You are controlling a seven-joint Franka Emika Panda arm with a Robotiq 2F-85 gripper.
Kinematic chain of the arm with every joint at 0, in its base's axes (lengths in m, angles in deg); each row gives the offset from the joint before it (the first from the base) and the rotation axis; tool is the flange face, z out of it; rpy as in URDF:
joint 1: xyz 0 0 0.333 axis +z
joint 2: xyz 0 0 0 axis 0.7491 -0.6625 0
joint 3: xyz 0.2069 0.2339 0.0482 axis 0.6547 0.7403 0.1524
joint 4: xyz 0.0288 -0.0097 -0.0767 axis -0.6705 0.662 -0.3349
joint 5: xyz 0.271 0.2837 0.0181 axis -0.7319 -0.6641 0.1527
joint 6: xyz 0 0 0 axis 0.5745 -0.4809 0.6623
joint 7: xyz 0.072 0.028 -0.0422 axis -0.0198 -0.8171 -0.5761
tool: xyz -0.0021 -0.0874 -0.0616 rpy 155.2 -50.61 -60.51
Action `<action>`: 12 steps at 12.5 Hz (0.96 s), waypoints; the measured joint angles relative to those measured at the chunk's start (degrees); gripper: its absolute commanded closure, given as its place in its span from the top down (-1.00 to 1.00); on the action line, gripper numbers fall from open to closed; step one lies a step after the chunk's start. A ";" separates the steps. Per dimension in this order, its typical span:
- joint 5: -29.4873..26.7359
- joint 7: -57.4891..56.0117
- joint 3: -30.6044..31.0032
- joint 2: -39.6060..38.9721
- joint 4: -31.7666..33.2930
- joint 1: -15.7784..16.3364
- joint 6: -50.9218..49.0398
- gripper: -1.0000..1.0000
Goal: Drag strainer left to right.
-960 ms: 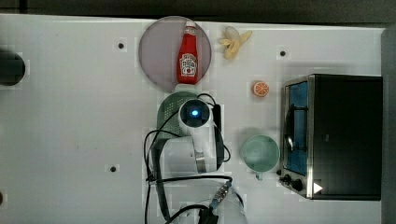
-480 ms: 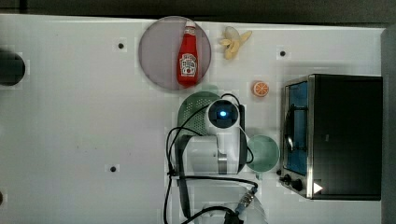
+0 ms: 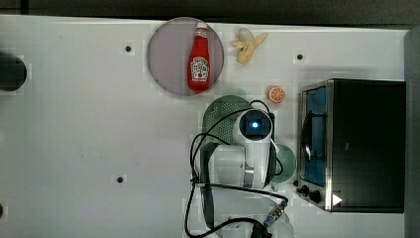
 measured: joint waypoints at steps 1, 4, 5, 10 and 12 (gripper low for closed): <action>0.33 -2.69 0.50 0.01 0.11 -0.11 -1.68 1.00; -1.13 -10.46 3.22 2.73 0.78 -0.55 -5.76 1.00; -1.15 -11.75 3.64 5.04 0.56 -0.06 -9.26 1.00; 0.06 -16.35 7.57 24.25 -7.27 0.76 -33.38 1.00; -6.09 -22.65 7.71 30.21 -14.77 1.53 -44.48 1.00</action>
